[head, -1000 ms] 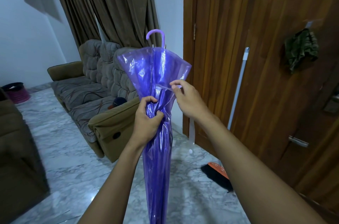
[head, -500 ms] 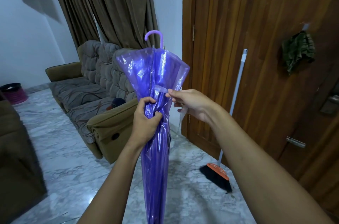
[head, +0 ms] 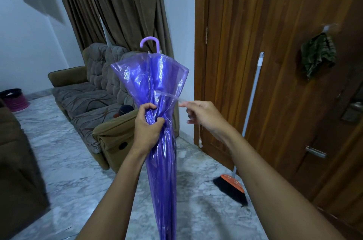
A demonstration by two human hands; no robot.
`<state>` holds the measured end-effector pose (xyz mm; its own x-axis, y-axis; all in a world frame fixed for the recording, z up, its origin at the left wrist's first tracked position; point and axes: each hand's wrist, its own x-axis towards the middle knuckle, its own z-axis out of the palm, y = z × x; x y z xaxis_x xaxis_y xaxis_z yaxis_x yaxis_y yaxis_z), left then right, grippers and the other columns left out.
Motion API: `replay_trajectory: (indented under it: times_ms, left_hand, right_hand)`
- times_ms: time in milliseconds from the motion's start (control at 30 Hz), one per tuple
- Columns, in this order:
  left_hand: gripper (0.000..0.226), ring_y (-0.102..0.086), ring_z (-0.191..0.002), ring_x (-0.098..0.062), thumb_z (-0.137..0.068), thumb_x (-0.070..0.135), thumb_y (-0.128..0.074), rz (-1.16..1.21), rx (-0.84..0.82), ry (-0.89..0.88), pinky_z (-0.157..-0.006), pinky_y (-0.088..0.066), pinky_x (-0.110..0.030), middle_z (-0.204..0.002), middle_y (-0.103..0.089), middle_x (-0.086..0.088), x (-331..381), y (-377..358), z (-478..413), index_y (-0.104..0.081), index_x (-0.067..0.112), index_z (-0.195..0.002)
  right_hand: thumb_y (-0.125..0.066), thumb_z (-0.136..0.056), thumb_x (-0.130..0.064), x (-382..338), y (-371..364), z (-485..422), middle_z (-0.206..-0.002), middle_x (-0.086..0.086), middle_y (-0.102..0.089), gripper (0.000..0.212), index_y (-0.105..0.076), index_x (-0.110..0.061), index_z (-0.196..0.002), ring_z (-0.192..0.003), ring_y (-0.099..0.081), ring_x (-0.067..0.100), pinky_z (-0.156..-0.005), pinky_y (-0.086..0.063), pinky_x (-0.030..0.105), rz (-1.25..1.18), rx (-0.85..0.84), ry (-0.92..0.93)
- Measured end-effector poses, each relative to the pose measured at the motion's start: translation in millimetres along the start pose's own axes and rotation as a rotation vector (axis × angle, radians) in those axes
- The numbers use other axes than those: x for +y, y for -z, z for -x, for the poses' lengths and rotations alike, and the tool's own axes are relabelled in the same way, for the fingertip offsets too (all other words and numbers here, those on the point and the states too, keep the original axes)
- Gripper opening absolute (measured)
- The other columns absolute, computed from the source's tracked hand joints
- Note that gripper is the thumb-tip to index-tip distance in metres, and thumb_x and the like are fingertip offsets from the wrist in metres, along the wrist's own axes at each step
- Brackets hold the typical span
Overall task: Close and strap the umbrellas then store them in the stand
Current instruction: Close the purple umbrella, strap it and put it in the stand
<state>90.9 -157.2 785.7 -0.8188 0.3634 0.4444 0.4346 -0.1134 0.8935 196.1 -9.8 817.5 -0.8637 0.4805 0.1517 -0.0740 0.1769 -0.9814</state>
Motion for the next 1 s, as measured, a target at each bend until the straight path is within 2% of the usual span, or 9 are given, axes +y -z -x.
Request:
replay_trajectory:
  times_ms: [167,267,367,433,533,667,767,867,1000]
  left_hand:
    - [0.034,-0.055,-0.074,-0.004,-0.080,-0.010,-0.062,0.010,0.015,0.016,-0.066,-0.045,-0.006,-0.094,-0.055,0.008,2,0,1,-0.051,0.015,-0.100]
    - [0.035,-0.055,-0.073,-0.006,-0.079,-0.010,-0.063,0.003,0.017,0.014,-0.066,-0.045,-0.007,-0.095,-0.056,0.004,2,0,2,-0.051,0.016,-0.099]
    - [0.037,-0.057,-0.075,-0.010,-0.080,-0.008,-0.063,0.011,0.008,0.025,-0.066,-0.048,-0.010,-0.098,-0.058,0.000,1,2,1,-0.051,0.022,-0.096]
    - [0.039,-0.058,-0.076,-0.013,-0.080,-0.008,-0.062,0.026,0.001,0.045,-0.064,-0.050,-0.013,-0.100,-0.058,-0.002,0,2,2,-0.051,0.028,-0.093]
    - [0.036,-0.058,-0.076,-0.014,-0.081,-0.007,-0.062,0.024,0.008,0.051,-0.064,-0.050,-0.013,-0.099,-0.057,-0.001,0,2,3,-0.051,0.024,-0.096]
    - [0.037,-0.057,-0.075,-0.011,-0.080,-0.007,-0.063,0.035,0.009,0.049,-0.067,-0.051,-0.015,-0.100,-0.057,0.000,-2,1,4,-0.051,0.025,-0.096]
    - [0.041,-0.059,-0.079,-0.016,-0.080,-0.005,-0.064,0.054,0.003,0.050,-0.072,-0.053,-0.025,-0.102,-0.060,-0.007,-4,1,4,-0.051,0.032,-0.092]
    - [0.042,-0.061,-0.083,-0.019,-0.079,-0.004,-0.065,0.033,0.006,0.052,-0.078,-0.053,-0.035,-0.107,-0.061,-0.014,-6,3,4,-0.052,0.035,-0.092]
    - [0.041,-0.060,-0.081,-0.020,-0.079,-0.004,-0.064,0.020,0.014,0.069,-0.075,-0.053,-0.033,-0.106,-0.062,-0.013,-8,7,4,-0.052,0.033,-0.093]
  right_hand:
    - [-0.047,-0.102,-0.041,0,-8,6,-0.053,-0.001,-0.047,0.033,-0.062,-0.013,-0.108,-0.042,-0.042,0.010,-0.054,-0.055,0.027,-0.325,-0.002,-0.254]
    - [-0.039,-0.099,-0.057,10,-8,4,-0.058,0.003,-0.062,0.052,-0.062,-0.011,-0.097,-0.042,-0.055,0.013,-0.053,-0.055,0.029,-0.219,0.034,-0.441]
    - [-0.032,-0.093,-0.071,29,-6,-6,-0.085,0.012,-0.071,0.067,-0.058,-0.010,-0.101,-0.068,-0.070,0.024,-0.062,-0.052,0.031,-0.019,0.114,-0.546]
    - [-0.035,-0.088,-0.074,37,-6,-11,-0.096,0.014,-0.071,0.073,-0.062,-0.007,-0.102,-0.088,-0.069,0.028,-0.077,-0.050,0.035,0.221,0.242,-0.483]
    - [-0.050,-0.097,-0.047,36,-7,-7,-0.089,0.003,-0.068,0.039,-0.068,-0.013,-0.090,-0.085,-0.062,0.018,-0.075,-0.043,0.028,0.273,0.369,-0.143]
    - [-0.067,-0.092,-0.030,23,-16,-3,-0.095,-0.009,-0.072,0.010,-0.071,-0.024,-0.098,-0.087,-0.065,0.002,-0.074,-0.047,0.011,0.231,0.200,0.215]
    - [-0.074,-0.085,-0.037,25,-23,-5,-0.092,-0.013,-0.072,0.013,-0.072,-0.030,-0.096,-0.082,-0.065,-0.003,-0.074,-0.048,0.010,0.316,0.036,0.181]
    - [-0.072,-0.087,-0.036,34,-28,-6,-0.089,-0.010,-0.075,0.007,-0.074,-0.030,-0.089,-0.083,-0.068,0.005,-0.077,-0.053,0.023,0.339,0.025,0.145]
    - [-0.056,-0.099,-0.025,30,-30,-4,-0.082,-0.006,-0.072,0.016,-0.069,-0.023,-0.088,-0.077,-0.066,0.010,-0.081,-0.054,0.035,0.264,0.044,0.133]
